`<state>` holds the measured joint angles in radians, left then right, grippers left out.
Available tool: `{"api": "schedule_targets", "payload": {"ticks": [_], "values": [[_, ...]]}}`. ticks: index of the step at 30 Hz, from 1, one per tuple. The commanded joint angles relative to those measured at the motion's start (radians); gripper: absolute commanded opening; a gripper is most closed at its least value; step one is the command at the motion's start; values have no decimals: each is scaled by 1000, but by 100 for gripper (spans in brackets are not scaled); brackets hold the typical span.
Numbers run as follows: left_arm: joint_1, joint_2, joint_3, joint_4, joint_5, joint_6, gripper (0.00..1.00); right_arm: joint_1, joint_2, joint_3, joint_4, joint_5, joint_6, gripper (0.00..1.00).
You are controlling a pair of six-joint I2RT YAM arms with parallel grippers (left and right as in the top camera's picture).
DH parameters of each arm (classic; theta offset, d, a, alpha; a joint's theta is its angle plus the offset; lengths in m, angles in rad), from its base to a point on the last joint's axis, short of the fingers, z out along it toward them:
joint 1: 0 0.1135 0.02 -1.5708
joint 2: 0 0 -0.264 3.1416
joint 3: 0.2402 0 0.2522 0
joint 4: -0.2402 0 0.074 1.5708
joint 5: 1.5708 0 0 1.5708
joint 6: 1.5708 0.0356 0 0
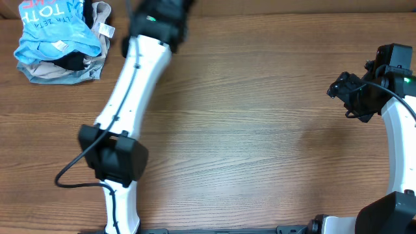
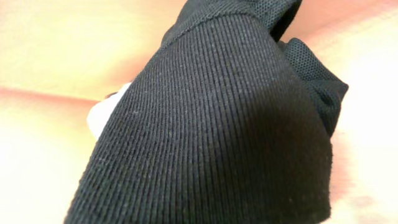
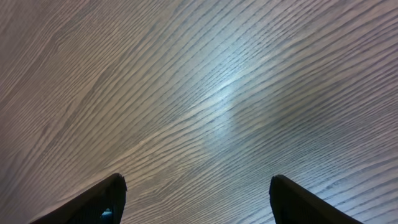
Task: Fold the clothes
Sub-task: 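Carry the bundle with the left gripper to the clothes pile top left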
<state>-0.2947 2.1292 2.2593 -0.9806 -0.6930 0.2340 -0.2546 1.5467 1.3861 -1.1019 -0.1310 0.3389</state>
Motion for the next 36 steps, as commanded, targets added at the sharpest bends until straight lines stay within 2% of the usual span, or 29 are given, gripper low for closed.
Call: {"api": "schedule_targets", "payload": {"ticks": [1, 5, 13, 19, 23, 29, 34, 36], "values": [[117, -20, 127, 13, -47, -29, 4, 1, 2, 8, -4, -5, -7, 77], [241, -20, 157, 45, -26, -23, 4, 1, 2, 8, -3, -6, -7, 77], [491, 10, 151, 95, 242, 13, 4, 1, 2, 8, 0, -6, -6, 77], [619, 37, 151, 216, 319, 31, 4, 1, 2, 8, 1, -6, -6, 77], [644, 82, 151, 262, 399, 58, 4, 3, 2, 8, 4, -6, -2, 77], [626, 204, 151, 332, 407, 52, 4, 6, 2, 8, 4, -6, -2, 76], [580, 263, 151, 337, 411, -3, 4, 6, 2, 8, 11, -6, -2, 76], [559, 275, 151, 346, 439, -22, 7, 6, 2, 8, 12, -6, -2, 76]]}}
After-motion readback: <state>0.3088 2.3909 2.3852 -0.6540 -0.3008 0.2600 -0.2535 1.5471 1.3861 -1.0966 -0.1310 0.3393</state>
